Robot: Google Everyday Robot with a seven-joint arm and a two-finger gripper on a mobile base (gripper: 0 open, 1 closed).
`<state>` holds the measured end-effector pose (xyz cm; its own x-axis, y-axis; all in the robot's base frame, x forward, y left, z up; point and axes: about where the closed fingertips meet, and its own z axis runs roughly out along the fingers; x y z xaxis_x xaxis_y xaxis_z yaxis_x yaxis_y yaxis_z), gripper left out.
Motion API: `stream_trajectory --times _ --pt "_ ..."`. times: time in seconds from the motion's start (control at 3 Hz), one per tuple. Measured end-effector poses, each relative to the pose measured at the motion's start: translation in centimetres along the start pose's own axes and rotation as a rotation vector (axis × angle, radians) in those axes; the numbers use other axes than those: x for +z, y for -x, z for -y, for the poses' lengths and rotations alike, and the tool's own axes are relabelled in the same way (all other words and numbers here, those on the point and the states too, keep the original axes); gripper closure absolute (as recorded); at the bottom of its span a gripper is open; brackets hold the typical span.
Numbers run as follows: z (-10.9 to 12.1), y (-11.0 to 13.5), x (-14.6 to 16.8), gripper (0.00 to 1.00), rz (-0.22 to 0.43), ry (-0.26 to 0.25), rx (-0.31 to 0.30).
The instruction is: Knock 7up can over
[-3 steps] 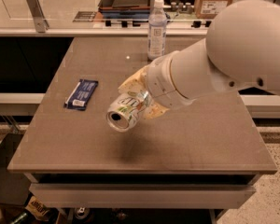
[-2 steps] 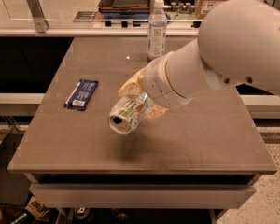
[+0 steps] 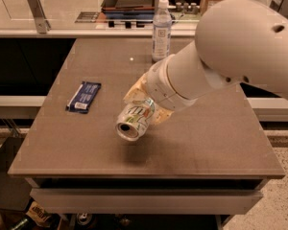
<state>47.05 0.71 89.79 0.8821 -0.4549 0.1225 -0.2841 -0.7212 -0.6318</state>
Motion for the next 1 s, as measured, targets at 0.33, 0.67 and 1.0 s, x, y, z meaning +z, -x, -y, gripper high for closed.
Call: stream_trajectory --times 0.33,0.67,1.0 --pt "0.00 0.00 0.00 1.00 0.000 0.000 0.000" --pt "0.17 0.13 -0.13 0.82 -0.002 -0.001 -0.004" --pt "0.34 0.26 -0.26 0.59 -0.004 -0.002 -0.008"
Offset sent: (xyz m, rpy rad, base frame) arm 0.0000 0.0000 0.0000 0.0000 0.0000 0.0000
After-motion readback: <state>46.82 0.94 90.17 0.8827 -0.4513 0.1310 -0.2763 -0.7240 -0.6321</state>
